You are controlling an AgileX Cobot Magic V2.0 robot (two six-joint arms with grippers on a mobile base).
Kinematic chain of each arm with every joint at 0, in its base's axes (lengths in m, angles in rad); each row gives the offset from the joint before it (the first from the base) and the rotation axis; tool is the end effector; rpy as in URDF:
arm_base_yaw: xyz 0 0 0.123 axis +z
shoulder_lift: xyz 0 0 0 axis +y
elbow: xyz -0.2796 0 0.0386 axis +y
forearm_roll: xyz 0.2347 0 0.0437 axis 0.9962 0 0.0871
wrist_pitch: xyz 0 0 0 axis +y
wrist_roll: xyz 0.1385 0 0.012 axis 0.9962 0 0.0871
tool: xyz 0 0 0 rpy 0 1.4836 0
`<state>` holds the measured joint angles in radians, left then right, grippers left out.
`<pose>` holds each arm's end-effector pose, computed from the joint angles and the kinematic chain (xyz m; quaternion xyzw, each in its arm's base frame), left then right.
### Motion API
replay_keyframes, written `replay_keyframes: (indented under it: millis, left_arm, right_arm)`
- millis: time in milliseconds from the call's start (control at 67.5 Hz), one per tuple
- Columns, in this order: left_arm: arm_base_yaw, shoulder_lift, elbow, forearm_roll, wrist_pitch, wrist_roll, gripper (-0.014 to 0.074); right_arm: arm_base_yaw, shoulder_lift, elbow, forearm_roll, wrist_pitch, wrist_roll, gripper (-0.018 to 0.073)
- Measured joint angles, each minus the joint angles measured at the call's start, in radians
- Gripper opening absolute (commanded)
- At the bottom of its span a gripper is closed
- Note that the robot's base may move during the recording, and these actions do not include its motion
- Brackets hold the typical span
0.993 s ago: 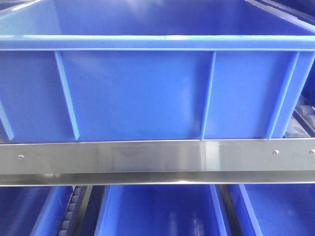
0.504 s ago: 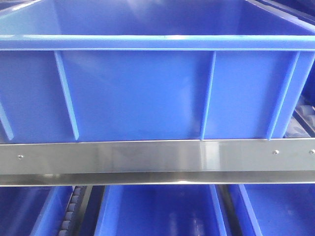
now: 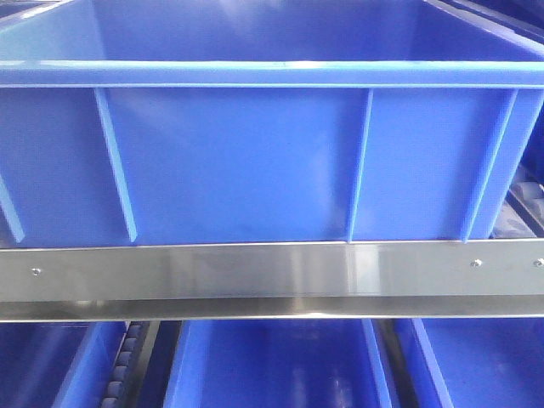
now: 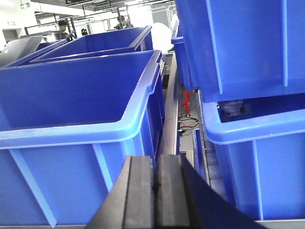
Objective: Grab silver tray and place in blue box
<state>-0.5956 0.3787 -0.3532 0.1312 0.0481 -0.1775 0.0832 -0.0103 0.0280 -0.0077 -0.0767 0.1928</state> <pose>0.1075 -0.0718 0.3018 0.1882 0.6764 -0.2226 0.6764 0.0927 0.0078 0.2184 0.0331 0.6527 0.1014 0.7500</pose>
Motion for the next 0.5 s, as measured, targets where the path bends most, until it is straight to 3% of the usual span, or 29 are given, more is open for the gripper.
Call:
replay_keyframes:
  millis: [148,385,504]
  left_arm:
    - [0.161,-0.113,0.135,-0.155,-0.070,0.177,-0.0091]
    - [0.435,-0.325,0.318,-0.190,-0.072,0.199,-0.0091]
    - [0.508,-0.384,0.359,-0.191,-0.075,0.200,-0.0091]
  right_arm:
    - [0.000,0.000,0.000,0.000,0.001,0.000,0.0051]
    - [0.000,0.000,0.000,0.000,0.003,0.000,0.0051]
    - [0.000,0.000,0.000,0.000,0.005,0.000,0.0051]
